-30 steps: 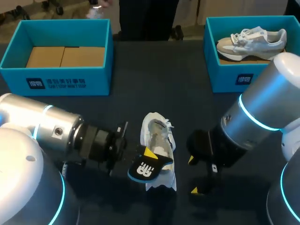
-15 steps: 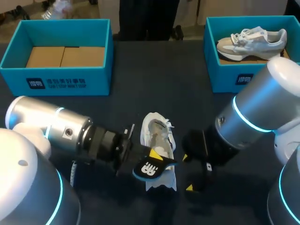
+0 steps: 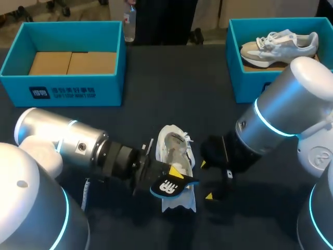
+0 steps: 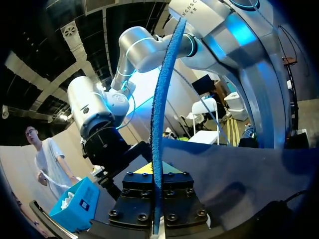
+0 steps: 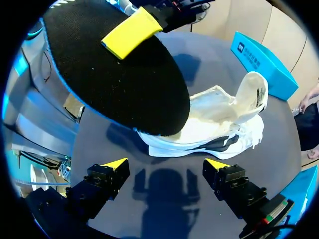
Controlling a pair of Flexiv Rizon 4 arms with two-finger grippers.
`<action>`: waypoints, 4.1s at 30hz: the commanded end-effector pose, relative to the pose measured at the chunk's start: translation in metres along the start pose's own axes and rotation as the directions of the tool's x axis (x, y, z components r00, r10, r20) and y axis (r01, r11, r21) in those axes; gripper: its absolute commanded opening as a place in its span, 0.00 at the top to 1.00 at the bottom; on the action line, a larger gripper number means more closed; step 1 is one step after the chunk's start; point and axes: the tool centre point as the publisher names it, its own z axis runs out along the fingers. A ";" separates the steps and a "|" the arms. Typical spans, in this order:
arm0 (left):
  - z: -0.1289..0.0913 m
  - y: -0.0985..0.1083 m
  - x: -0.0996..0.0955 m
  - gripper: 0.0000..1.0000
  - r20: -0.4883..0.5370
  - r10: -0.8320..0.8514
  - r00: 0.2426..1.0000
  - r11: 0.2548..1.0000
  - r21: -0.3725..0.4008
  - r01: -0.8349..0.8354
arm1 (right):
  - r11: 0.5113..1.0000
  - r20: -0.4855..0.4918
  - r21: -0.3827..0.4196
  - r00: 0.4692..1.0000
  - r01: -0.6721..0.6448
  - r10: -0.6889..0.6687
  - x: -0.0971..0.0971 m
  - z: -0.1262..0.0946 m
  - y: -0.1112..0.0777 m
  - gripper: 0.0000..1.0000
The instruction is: Take the shoe out of the shoebox, open the shoe tongue, remove and reinsert the insole, then place the shoe into the shoebox
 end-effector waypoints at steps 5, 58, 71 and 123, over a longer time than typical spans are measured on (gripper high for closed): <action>-0.003 0.007 -0.002 1.00 0.037 -0.016 0.999 1.000 0.015 0.015 | 1.000 -0.003 0.019 1.000 0.013 -0.013 -0.002 0.006 0.006 0.00; -0.005 0.029 0.009 1.00 0.151 -0.060 0.987 0.998 0.000 0.060 | 0.998 -0.010 0.007 0.998 0.054 -0.054 -0.031 0.024 -0.001 0.00; -0.008 0.048 0.006 1.00 0.185 -0.066 0.980 0.998 -0.013 0.069 | 0.998 -0.010 0.007 0.998 0.054 -0.054 -0.031 0.024 -0.001 0.00; -0.007 0.113 -0.001 1.00 0.219 0.066 0.974 0.967 -0.256 -0.008 | 0.998 -0.010 0.007 0.998 0.054 -0.054 -0.031 0.024 -0.001 0.00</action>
